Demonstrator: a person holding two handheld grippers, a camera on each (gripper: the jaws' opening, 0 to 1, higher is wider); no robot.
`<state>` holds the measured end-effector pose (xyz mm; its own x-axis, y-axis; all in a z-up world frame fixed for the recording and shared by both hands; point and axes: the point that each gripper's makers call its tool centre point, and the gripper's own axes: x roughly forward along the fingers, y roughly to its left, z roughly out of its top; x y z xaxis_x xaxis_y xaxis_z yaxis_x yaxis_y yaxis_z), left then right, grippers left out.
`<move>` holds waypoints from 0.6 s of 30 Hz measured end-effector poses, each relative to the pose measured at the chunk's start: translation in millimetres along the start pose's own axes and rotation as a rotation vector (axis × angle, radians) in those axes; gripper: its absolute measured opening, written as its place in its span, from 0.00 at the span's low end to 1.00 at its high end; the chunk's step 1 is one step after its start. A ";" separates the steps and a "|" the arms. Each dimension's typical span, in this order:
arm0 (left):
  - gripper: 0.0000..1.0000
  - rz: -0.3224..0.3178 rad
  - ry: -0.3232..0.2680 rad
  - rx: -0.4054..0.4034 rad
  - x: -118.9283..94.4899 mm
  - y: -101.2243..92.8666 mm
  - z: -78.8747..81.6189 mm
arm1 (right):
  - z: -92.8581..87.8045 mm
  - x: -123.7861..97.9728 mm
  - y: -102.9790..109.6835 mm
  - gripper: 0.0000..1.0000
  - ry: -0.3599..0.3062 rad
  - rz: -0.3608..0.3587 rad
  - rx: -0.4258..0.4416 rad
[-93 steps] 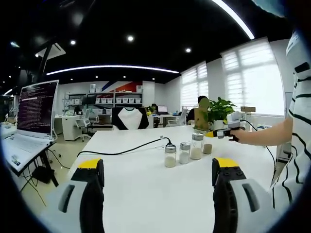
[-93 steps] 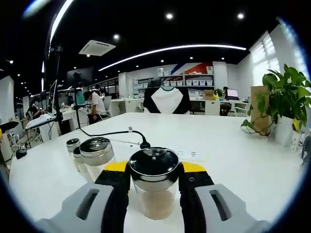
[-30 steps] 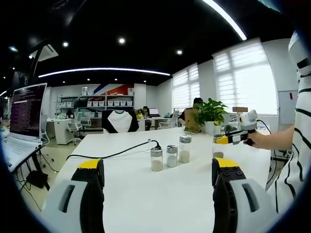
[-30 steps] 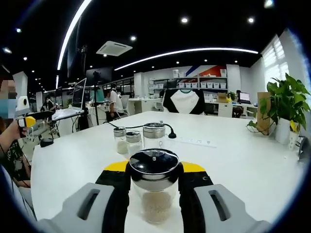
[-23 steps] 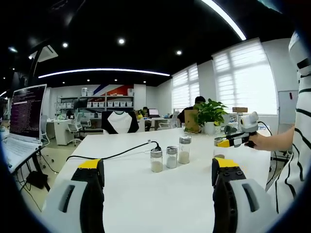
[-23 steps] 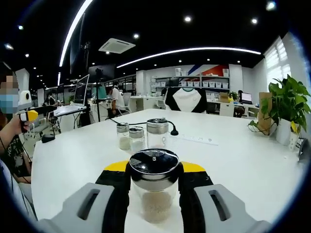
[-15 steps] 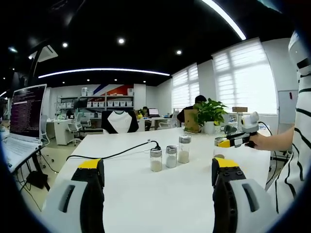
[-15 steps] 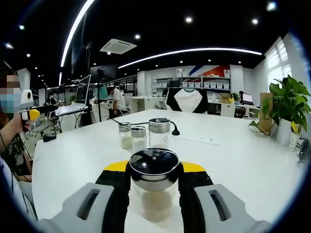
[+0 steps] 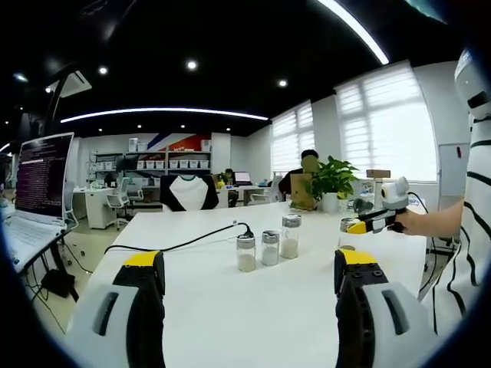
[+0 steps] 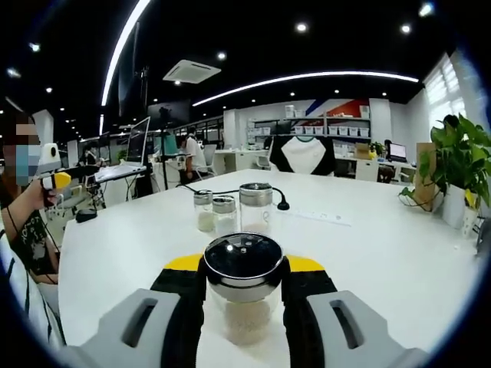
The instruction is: Rotate the seasoning bottle until the label or dispensing opening points toward the visible target arrow and the bottle remains upright within the marked orientation range
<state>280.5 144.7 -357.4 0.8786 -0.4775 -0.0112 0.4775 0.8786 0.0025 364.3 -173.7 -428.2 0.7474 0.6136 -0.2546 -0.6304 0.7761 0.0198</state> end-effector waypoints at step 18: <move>0.96 0.005 0.005 -0.006 0.8 1.9 -3.7 | 6.5 -2.4 -1.8 0.49 -0.046 0.059 0.046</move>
<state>282.0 146.0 -361.1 0.8811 -0.4727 -0.0158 0.4727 0.8812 -0.0037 365.0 -175.6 -421.3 0.7190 0.6634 -0.2071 -0.6638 0.7438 0.0778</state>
